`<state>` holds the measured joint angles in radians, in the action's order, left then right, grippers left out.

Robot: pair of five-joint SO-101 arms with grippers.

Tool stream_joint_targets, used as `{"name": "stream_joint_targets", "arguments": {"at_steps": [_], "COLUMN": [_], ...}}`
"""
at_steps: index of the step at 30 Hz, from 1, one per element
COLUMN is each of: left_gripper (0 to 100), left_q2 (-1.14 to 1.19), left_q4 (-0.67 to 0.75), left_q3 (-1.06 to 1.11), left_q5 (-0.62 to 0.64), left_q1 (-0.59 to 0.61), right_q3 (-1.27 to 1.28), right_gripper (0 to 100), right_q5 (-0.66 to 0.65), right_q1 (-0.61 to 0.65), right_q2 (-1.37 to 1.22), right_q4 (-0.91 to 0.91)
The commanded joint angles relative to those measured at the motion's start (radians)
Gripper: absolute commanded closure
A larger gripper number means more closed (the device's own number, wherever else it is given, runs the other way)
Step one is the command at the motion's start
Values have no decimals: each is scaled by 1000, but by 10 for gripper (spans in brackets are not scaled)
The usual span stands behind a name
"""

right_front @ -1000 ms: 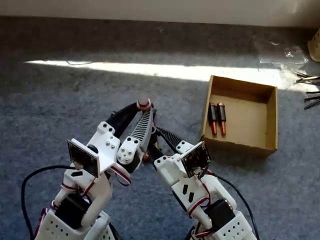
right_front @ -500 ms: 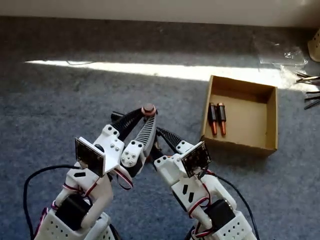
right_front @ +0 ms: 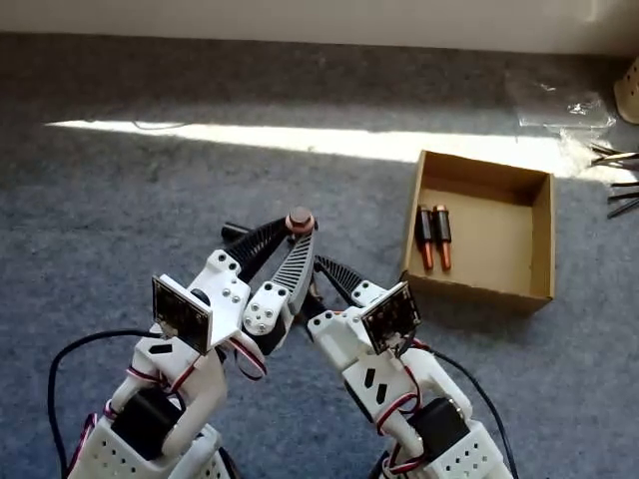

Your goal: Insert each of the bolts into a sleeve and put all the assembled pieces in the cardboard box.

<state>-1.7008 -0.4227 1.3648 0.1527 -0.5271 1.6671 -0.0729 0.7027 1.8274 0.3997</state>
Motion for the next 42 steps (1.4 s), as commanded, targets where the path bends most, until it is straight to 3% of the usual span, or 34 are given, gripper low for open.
{"name": "stream_joint_targets", "arguments": {"at_steps": [1,9,13,22,30,42], "left_gripper": [989,989,989,989,989,989], "left_q2": [-18,-18,-18,-18,-28,-28], "left_q4": [2,48,130,135,-41,-51], "left_q3": [-12,47,107,110,110,128], "left_q5": [5,6,6,9,8,5], "left_q1": [-13,58,54,54,58,62], "right_q3": [102,102,102,102,102,102], "right_gripper": [993,993,993,993,993,993], "right_q5": [9,9,9,9,9,9], "right_q1": [2,2,2,2,2,2], "right_q2": [12,12,12,12,12,12], "right_q4": [-27,-25,-25,-25,-25,-25]}}
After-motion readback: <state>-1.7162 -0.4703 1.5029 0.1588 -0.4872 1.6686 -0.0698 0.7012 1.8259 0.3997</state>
